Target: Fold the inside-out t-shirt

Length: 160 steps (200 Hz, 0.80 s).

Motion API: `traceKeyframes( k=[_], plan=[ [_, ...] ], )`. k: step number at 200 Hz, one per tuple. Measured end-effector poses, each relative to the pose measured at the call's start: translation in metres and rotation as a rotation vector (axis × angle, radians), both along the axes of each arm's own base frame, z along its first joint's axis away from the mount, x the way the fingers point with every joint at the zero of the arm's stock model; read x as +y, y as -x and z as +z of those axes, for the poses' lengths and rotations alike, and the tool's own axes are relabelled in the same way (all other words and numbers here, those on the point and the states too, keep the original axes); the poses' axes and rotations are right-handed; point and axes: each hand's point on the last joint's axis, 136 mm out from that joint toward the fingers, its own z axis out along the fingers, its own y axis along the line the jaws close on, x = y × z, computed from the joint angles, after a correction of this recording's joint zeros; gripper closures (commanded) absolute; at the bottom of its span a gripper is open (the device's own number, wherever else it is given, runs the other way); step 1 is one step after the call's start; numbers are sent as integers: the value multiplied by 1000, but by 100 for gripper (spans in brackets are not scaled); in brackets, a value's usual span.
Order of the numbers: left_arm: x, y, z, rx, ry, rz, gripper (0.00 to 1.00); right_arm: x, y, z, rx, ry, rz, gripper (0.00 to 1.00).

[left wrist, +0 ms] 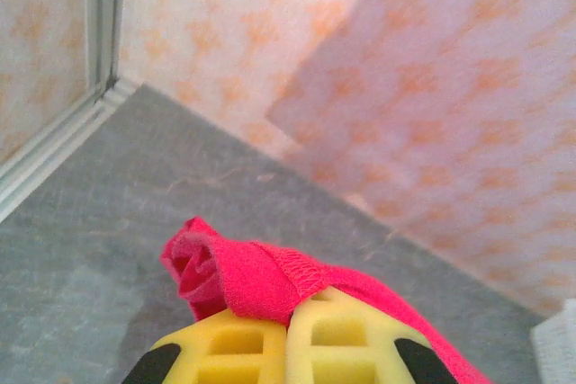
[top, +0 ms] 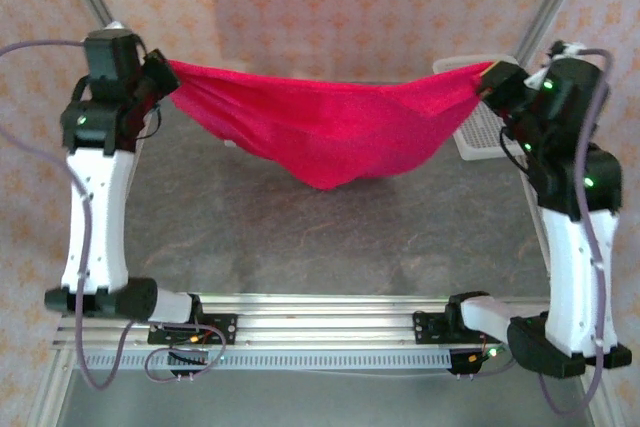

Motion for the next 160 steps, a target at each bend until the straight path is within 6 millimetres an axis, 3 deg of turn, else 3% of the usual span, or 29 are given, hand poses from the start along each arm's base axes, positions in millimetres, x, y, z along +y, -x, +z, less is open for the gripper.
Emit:
traceKeyframes(
  k=[26, 52, 70, 90, 110, 124, 137, 160],
  plan=[
    [-9, 53, 53, -178, 13, -40, 100, -12, 49, 50, -145, -14, -26, 100],
    [-18, 90, 89, -316, 21, -82, 100, -24, 93, 88, -267, -21, -60, 100],
    [-20, 106, 107, -382, 23, -95, 100, -32, 117, 110, -343, -22, -84, 100],
    [-21, 107, 117, -414, 20, -98, 100, -36, 120, 118, -366, -8, -107, 100],
    [-22, 88, 111, -389, 19, -108, 100, -36, 92, 112, -316, 23, -128, 100],
    [-22, 62, 96, -342, 17, -112, 100, -32, 52, 96, -240, 53, -138, 100],
    [-20, 30, 68, -269, 19, -109, 100, -25, 2, 70, -144, 81, -136, 100],
    [-14, -37, -7, -77, 20, -88, 100, -11, -93, 7, 41, 122, -119, 100]
  ],
)
